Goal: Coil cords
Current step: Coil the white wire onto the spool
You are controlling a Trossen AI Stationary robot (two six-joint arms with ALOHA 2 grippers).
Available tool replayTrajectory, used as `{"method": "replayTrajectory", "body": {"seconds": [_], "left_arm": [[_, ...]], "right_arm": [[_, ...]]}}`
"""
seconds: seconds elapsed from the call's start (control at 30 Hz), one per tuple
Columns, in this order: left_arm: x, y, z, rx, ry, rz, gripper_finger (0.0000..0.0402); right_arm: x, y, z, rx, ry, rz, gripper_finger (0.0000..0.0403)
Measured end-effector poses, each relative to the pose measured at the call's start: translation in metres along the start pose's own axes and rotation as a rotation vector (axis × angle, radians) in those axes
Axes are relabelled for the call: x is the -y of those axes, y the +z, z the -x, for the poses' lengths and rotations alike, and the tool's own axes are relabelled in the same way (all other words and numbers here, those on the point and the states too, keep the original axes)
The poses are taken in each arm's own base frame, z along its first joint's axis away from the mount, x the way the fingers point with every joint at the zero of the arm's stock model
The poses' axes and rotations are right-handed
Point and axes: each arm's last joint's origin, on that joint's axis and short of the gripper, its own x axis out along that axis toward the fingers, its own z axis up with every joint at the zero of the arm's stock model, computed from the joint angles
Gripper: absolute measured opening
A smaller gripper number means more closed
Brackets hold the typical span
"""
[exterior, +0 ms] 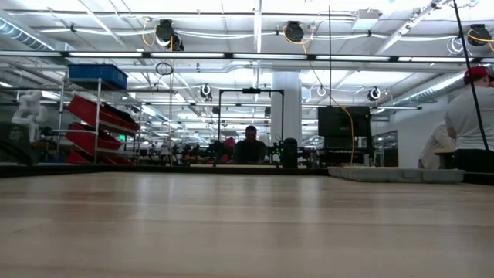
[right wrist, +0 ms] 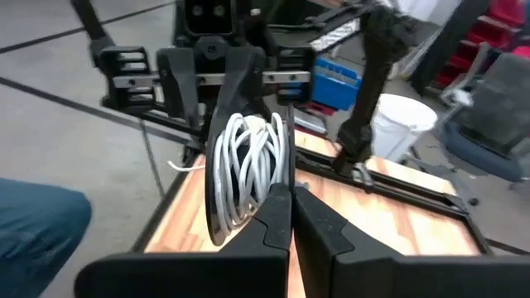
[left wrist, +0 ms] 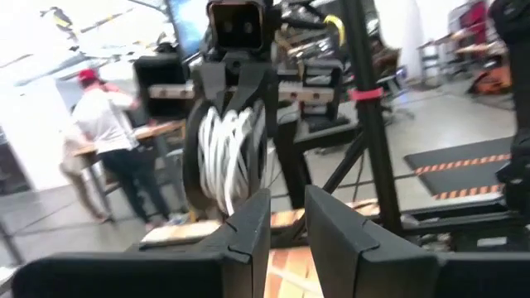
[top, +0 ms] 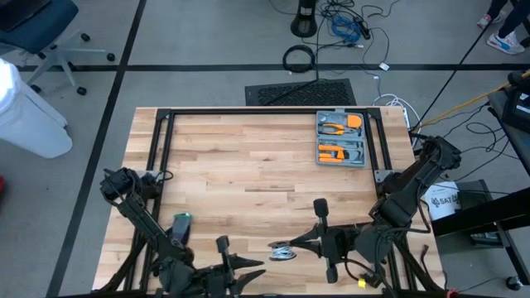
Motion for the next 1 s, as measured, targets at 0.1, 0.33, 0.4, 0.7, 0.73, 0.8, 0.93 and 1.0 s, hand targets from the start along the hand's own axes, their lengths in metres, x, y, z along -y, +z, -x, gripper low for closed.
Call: {"method": "replayTrajectory", "body": {"seconds": [0.1, 0.33, 0.4, 0.7, 0.73, 0.8, 0.93, 1.0], "left_arm": [[0.004, 0.002, 0.011, -0.034, 0.038, 0.001, 0.0084], [0.013, 0.007, 0.030, -0.046, 0.025, 0.008, 0.0085], [0.014, 0.007, 0.032, -0.047, 0.020, 0.008, 0.0085], [0.006, -0.001, 0.012, -0.064, 0.074, 0.119, 0.0085], [0.005, -0.003, 0.009, -0.070, 0.081, 0.132, 0.0085], [0.003, -0.006, 0.005, -0.081, 0.088, 0.138, 0.0085], [0.003, -0.012, 0.001, -0.104, 0.091, 0.107, 0.0085], [0.003, -0.014, 0.000, -0.114, 0.088, 0.085, 0.0085]], "right_arm": [[-0.002, 0.000, 0.003, 0.001, -0.036, 0.007, 0.0000], [-0.002, 0.003, 0.012, 0.012, -0.083, 0.007, 0.0000], [-0.003, 0.003, 0.012, 0.011, -0.085, 0.011, 0.0000], [-0.002, 0.003, 0.012, 0.009, -0.130, 0.035, 0.0000], [-0.002, 0.003, 0.012, 0.008, -0.131, 0.038, 0.0000], [-0.002, 0.003, 0.013, 0.008, -0.130, 0.041, 0.0000], [-0.002, 0.003, 0.012, 0.007, -0.130, 0.044, 0.0000], [-0.002, 0.002, 0.012, 0.004, -0.130, 0.046, 0.0000]]}}
